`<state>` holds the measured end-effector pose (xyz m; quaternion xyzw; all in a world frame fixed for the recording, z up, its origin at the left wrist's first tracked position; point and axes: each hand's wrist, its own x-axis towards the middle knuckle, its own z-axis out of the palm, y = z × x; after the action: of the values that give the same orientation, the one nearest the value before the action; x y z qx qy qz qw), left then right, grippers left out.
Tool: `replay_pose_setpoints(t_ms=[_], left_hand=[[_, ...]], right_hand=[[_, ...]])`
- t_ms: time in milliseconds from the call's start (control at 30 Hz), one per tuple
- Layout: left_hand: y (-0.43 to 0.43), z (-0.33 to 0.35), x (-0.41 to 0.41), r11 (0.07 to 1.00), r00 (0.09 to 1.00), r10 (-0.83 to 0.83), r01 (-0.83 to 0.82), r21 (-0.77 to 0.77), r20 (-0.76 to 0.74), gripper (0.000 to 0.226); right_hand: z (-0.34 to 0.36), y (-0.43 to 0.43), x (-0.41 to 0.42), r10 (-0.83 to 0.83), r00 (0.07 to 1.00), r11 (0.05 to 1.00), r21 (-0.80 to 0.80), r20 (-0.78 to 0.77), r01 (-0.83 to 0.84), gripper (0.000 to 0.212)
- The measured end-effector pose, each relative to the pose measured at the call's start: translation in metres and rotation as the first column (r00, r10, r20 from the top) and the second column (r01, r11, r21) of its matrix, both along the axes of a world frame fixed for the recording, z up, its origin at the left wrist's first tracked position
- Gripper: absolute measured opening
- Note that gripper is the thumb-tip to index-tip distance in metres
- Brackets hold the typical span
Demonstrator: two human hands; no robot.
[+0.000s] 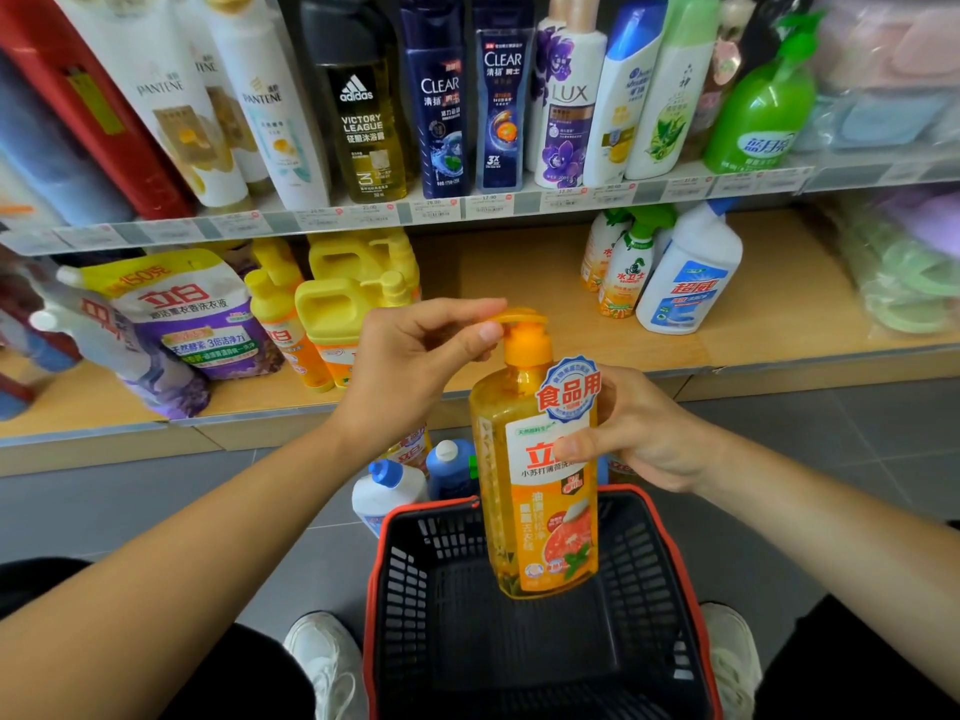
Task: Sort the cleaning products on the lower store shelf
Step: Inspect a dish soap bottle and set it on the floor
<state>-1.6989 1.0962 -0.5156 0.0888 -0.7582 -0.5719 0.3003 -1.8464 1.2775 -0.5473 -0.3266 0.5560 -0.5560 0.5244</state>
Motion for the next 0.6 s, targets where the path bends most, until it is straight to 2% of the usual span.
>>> replay_pose_setpoints(t_ms=[67, 133, 200, 267, 300, 400, 500, 600], left_hand=[[-0.0055, 0.0000, 0.0014, 0.998, 0.998, -0.059, 0.059, 0.007, 0.021, 0.035], [-0.0073, -0.0018, 0.0017, 0.976, 0.990, -0.141, 0.134, 0.172, 0.031, 0.036], [-0.0050, -0.0036, 0.0006, 0.918, 0.980, -0.196, 0.177, 0.355, 0.018, 0.035], [-0.0025, -0.0052, -0.0008, 0.865, 0.978, -0.210, 0.189, 0.465, -0.007, 0.032], [-0.0011, -0.0059, -0.0015, 0.849, 0.978, -0.208, 0.190, 0.494, -0.019, 0.031], [0.0020, -0.0076, -0.0027, 0.826, 0.981, -0.189, 0.183, 0.533, -0.045, 0.029], [0.0015, -0.0072, -0.0021, 0.818, 0.981, -0.187, 0.187, 0.543, -0.056, 0.030], [-0.0016, -0.0091, -0.0003, 0.859, 0.974, -0.226, 0.199, 0.472, 0.001, 0.035]], right_hand=[[-0.0015, 0.0013, -0.0022, 0.000, 1.000, 1.000, -0.001, 0.004, 0.000, 0.057], [-0.0017, 0.0024, -0.0043, -0.008, 1.000, 1.000, 0.004, 0.005, 0.008, 0.057], [-0.0016, 0.0028, -0.0058, -0.004, 1.000, 1.000, 0.008, 0.017, 0.004, 0.070], [-0.0012, 0.0028, -0.0060, 0.005, 0.999, 1.000, 0.008, 0.033, -0.005, 0.078], [-0.0018, 0.0031, -0.0059, 0.003, 1.000, 1.000, 0.007, 0.031, -0.003, 0.076], [-0.0040, 0.0038, -0.0061, -0.007, 1.000, 1.000, 0.005, 0.014, 0.007, 0.064], [-0.0045, 0.0042, -0.0063, 0.002, 0.999, 1.000, 0.003, 0.042, -0.002, 0.075], [-0.0045, 0.0038, -0.0054, -0.016, 0.998, 1.000, 0.009, 0.055, 0.015, 0.072]])
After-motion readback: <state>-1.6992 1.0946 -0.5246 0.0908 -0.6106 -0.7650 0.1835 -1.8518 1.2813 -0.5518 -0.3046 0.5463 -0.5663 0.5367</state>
